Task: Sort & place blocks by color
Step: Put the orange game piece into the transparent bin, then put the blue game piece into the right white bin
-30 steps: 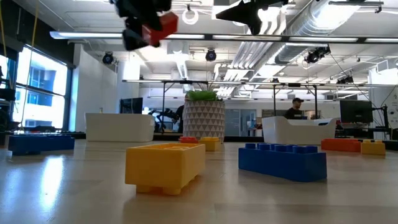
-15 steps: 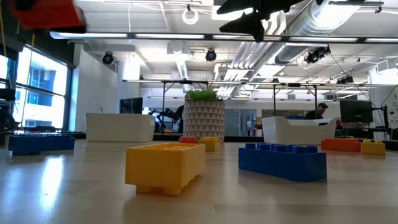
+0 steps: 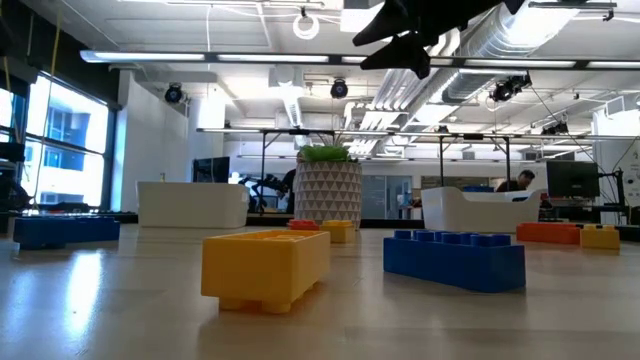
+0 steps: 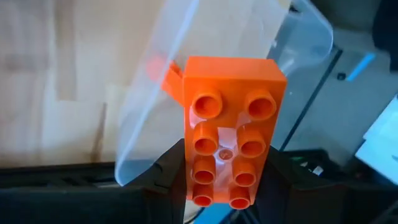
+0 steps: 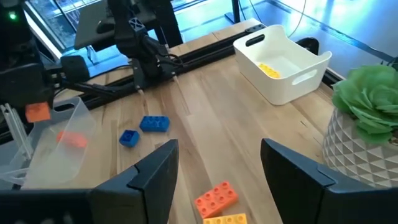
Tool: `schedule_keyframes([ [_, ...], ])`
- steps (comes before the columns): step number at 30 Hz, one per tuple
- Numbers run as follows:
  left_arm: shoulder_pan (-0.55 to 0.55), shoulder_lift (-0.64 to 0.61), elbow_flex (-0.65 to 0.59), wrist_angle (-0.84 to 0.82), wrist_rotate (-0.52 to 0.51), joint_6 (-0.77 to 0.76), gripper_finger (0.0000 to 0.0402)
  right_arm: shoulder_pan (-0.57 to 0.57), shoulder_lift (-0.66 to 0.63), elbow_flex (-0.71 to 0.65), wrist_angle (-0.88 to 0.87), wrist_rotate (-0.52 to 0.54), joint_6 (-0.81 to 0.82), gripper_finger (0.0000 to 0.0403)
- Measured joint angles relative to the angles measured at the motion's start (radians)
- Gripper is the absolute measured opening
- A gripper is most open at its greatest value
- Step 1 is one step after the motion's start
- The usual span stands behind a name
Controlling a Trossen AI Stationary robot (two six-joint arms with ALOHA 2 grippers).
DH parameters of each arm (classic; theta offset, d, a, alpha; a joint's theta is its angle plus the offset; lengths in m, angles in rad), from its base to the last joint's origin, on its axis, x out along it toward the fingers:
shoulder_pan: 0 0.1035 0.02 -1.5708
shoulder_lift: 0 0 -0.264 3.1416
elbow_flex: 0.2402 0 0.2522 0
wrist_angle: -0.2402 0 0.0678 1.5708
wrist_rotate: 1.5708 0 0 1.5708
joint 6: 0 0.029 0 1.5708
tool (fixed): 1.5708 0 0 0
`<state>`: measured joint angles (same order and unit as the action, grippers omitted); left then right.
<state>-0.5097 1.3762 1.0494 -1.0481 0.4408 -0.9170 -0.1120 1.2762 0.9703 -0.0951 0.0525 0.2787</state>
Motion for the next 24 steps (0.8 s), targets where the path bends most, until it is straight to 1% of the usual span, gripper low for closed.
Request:
schedule_keyframes([
  [6,-0.029,0.030,-0.029,0.027,0.004,-0.049,0.0115,0.000,0.000,0.000,-0.007,0.000,-0.018,0.0215],
  [8,-0.030,0.036,-0.043,0.032,0.012,-0.057,0.0137,0.000,0.000,0.000,-0.010,0.000,-0.018,0.0215],
  [10,-0.030,0.035,-0.052,0.053,0.052,-0.060,0.0166,0.000,0.000,0.000,-0.024,0.000,-0.018,0.0215],
  [12,-0.030,0.037,-0.056,0.060,0.071,-0.058,0.0190,0.000,0.000,0.000,-0.036,0.000,-0.018,0.0215],
  [15,-0.033,0.036,-0.057,0.072,0.091,-0.050,0.0209,0.000,0.000,0.000,-0.053,0.000,-0.017,0.0215],
  [20,-0.034,0.036,-0.057,0.072,0.098,-0.038,0.0214,0.000,0.000,0.000,-0.060,0.000,-0.011,0.0215],
  [24,-0.034,0.019,-0.056,0.073,0.082,-0.017,0.0211,0.000,0.000,0.000,-0.077,0.000,0.054,0.0215],
])
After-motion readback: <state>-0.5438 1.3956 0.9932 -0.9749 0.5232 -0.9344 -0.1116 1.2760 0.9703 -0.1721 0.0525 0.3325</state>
